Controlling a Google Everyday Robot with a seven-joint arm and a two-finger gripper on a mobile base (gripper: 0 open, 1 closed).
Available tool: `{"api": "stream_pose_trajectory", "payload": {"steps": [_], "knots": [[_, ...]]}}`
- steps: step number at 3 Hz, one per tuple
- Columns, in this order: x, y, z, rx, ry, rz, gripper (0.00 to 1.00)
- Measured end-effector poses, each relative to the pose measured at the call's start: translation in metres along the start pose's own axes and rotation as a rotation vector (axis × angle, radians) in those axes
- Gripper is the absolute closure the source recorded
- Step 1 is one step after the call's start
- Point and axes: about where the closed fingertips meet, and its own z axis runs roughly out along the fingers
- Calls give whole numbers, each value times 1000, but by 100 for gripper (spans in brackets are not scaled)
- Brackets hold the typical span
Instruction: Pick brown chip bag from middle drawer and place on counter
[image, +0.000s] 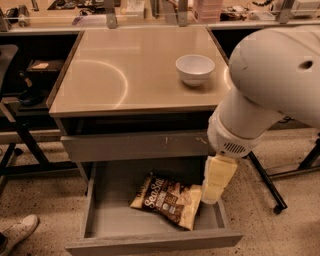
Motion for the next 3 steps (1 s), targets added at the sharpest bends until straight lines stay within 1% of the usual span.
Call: {"api": "stream_pose_trajectory", "payload": {"steps": [1, 2, 3], "knots": [[1, 2, 1, -2, 4, 2, 0], [-7, 17, 43, -52, -6, -3, 0], [-26, 37, 123, -113, 1, -21, 0]]}}
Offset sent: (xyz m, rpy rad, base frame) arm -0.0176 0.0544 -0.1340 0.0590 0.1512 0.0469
